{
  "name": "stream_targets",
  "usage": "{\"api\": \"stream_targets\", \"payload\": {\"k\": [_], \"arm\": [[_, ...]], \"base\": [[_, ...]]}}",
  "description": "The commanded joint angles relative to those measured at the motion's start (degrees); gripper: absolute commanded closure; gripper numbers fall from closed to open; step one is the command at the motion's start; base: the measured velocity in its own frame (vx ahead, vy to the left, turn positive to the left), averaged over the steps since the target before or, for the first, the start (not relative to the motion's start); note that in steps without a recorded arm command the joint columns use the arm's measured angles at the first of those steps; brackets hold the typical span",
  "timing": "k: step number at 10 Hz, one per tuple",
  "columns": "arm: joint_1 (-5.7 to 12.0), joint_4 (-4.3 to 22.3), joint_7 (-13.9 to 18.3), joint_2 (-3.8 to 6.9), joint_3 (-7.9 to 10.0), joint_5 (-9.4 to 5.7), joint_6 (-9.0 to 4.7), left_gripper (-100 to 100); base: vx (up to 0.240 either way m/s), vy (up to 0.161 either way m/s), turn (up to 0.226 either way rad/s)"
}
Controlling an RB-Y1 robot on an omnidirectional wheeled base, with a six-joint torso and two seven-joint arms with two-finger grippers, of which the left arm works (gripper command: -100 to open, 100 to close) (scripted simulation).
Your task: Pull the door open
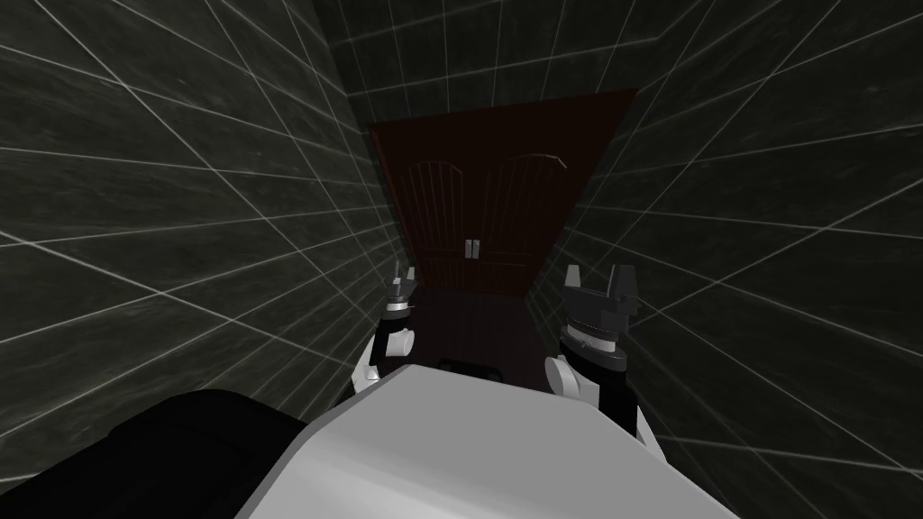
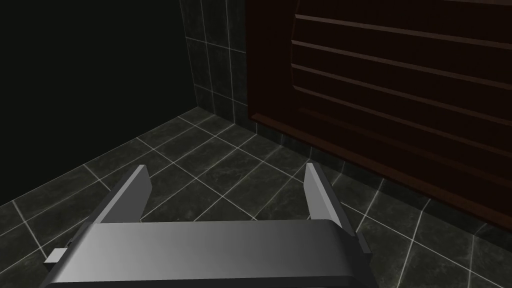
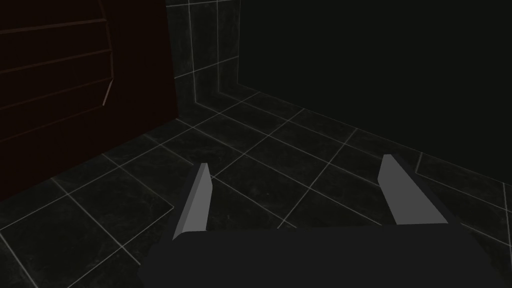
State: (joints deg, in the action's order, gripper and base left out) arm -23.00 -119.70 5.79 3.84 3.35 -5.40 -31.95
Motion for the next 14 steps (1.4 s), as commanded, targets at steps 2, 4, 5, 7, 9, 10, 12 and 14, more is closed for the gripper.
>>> {"api": "stream_targets", "payload": {"k": [2, 4, 5, 7, 9, 10, 12, 14], "arm": [[1.39, 2.6, 0.0, 0.35, 0.09, 0.06, 0.51, -100], [2.49, 4.6, -0.1, 0.62, 0.16, 0.12, 0.95, -100], [3.10, 5.8, -0.1, 0.76, 0.19, 0.14, 1.20, -100], [4.33, 8.0, -0.1, 1.04, 0.27, 0.20, 1.69, -100], [5.64, 10.4, -0.2, 1.32, 0.35, 0.26, 2.22, -100], [6.32, 11.7, -0.2, 1.46, 0.39, 0.29, 2.49, -100], [7.68, 14.2, -0.3, 1.73, 0.47, 0.35, 3.04, -100], [9.12, 16.8, -0.3, 2.00, 0.55, 0.42, 3.61, -100]], "base": [[0.101, -0.017, -0.012], [0.091, -0.029, -0.011], [0.094, -0.015, -0.010], [0.083, -0.026, -0.016], [0.108, -0.034, -0.013], [0.117, -0.026, -0.017], [0.094, -0.030, -0.015], [0.099, -0.032, -0.016]]}}
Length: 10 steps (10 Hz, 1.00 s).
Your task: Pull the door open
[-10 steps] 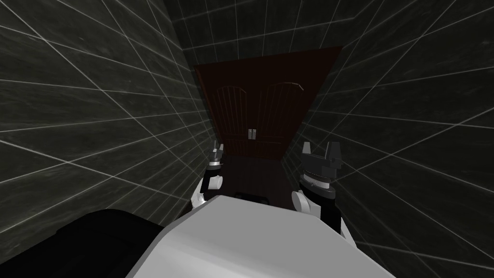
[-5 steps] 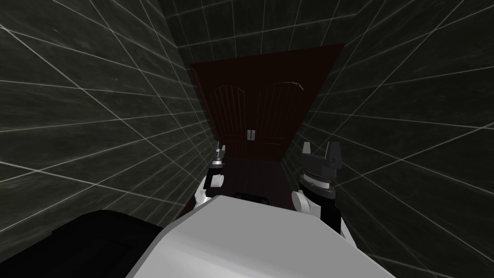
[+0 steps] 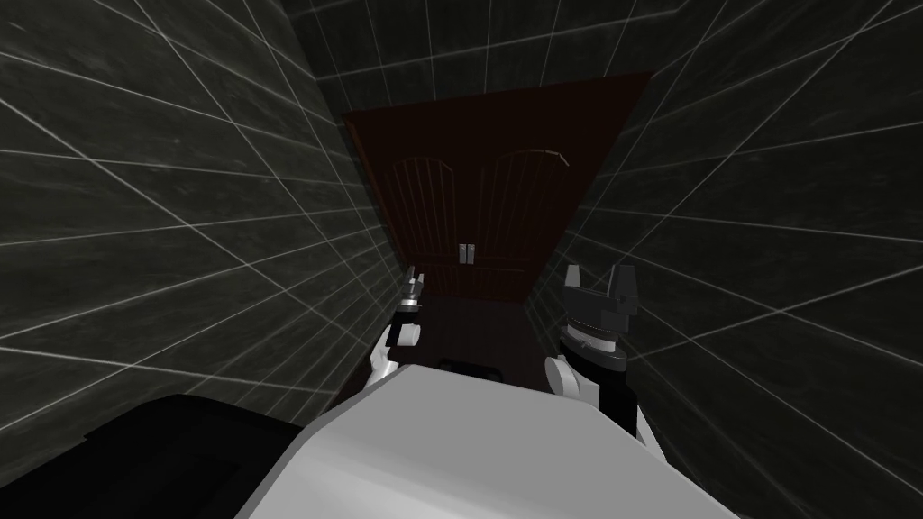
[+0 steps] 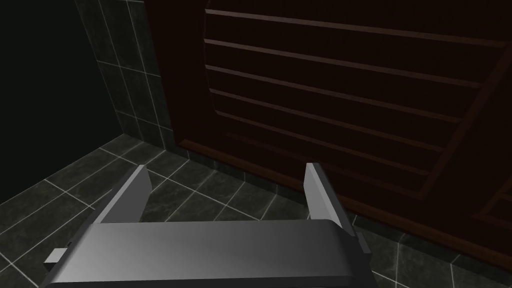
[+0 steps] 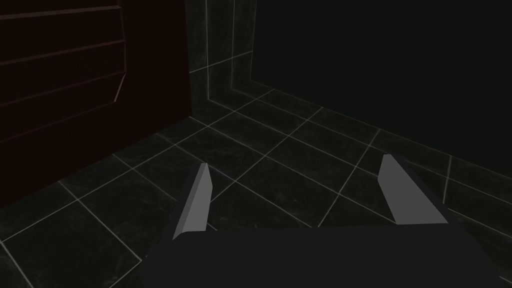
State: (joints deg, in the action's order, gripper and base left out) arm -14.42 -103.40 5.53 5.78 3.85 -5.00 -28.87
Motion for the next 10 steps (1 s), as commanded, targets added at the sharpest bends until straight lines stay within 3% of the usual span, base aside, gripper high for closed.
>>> {"api": "stream_targets", "payload": {"k": [1, 10], "arm": [[1.26, 1.9, -0.1, 0.19, 0.09, 0.06, 0.83, -100], [7.97, 14.2, -0.3, 1.31, 0.47, 0.37, 3.50, -100]], "base": [[0.102, -0.025, -0.012], [0.100, -0.030, -0.017]]}}
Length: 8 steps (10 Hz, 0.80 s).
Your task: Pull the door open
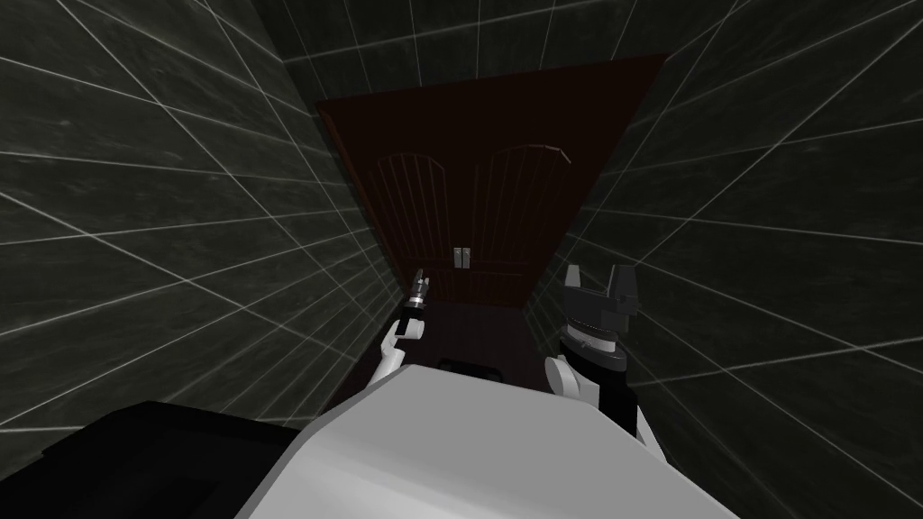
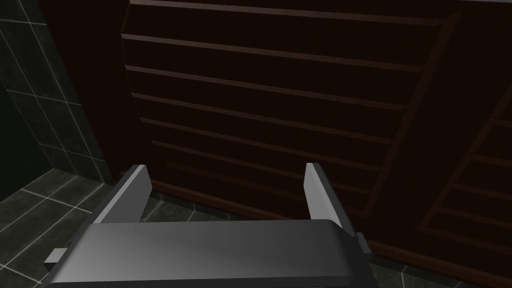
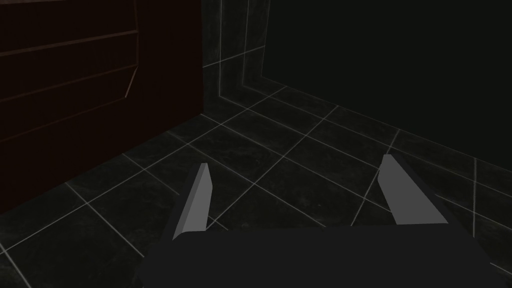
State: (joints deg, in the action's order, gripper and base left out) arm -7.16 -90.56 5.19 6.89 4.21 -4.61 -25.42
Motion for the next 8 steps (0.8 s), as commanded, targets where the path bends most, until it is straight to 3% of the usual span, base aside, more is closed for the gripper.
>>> {"api": "stream_targets", "payload": {"k": [1, 8], "arm": [[1.46, 2.7, 0.0, 0.32, 0.15, 0.01, 0.35, -100], [6.48, 11.8, -0.1, 1.04, 0.41, 0.25, 2.33, -100]], "base": [[0.113, -0.030, -0.018], [0.099, -0.034, -0.018]]}}
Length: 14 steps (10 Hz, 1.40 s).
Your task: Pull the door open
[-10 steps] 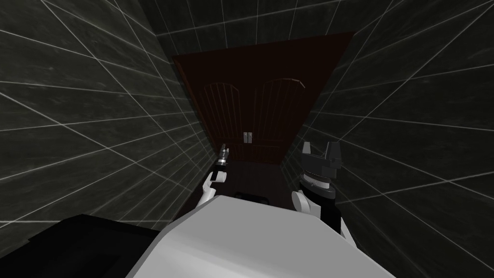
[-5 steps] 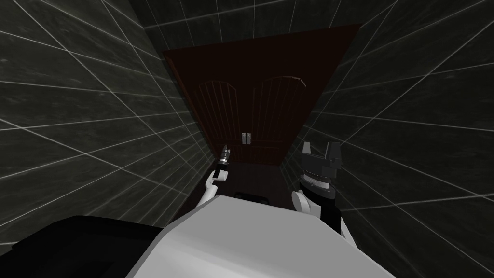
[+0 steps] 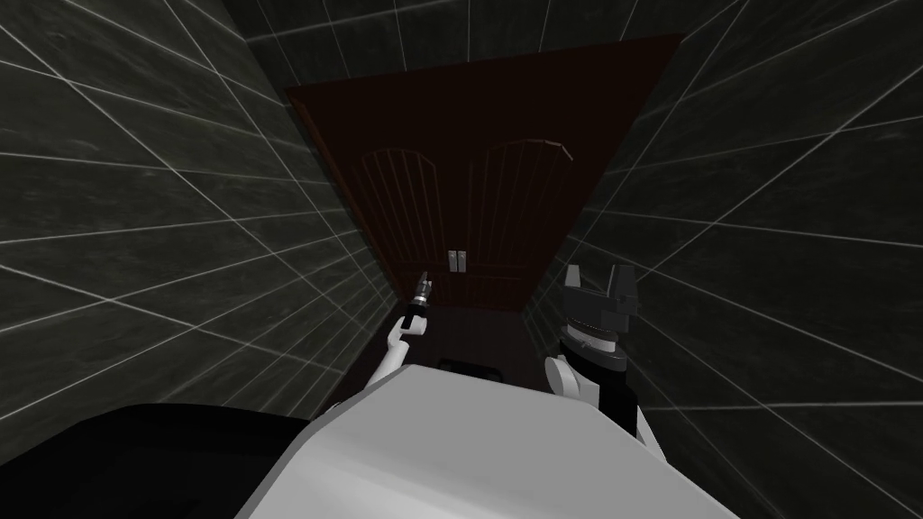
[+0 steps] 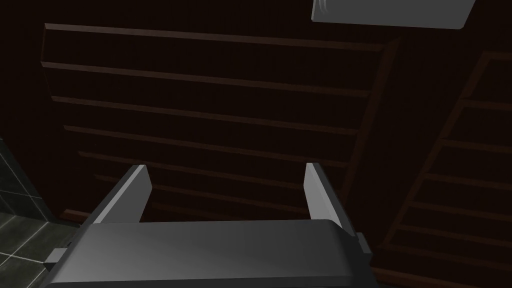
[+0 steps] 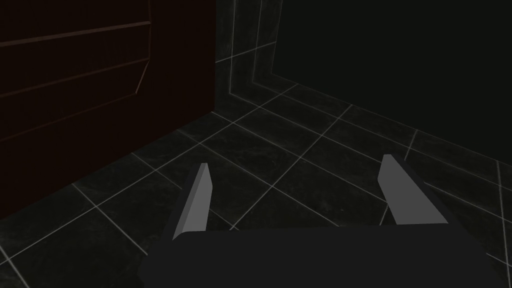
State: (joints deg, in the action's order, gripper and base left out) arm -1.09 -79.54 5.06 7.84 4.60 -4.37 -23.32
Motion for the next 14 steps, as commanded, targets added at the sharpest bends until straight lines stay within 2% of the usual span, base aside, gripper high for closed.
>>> {"api": "stream_targets", "payload": {"k": [1, 14], "arm": [[1.11, 2.1, 0.0, 0.18, 0.06, 0.04, 0.51, -100], [9.08, 16.1, -0.3, 1.11, 0.37, 0.42, 3.57, -100]], "base": [[0.096, -0.030, -0.014], [0.106, -0.023, -0.018]]}}
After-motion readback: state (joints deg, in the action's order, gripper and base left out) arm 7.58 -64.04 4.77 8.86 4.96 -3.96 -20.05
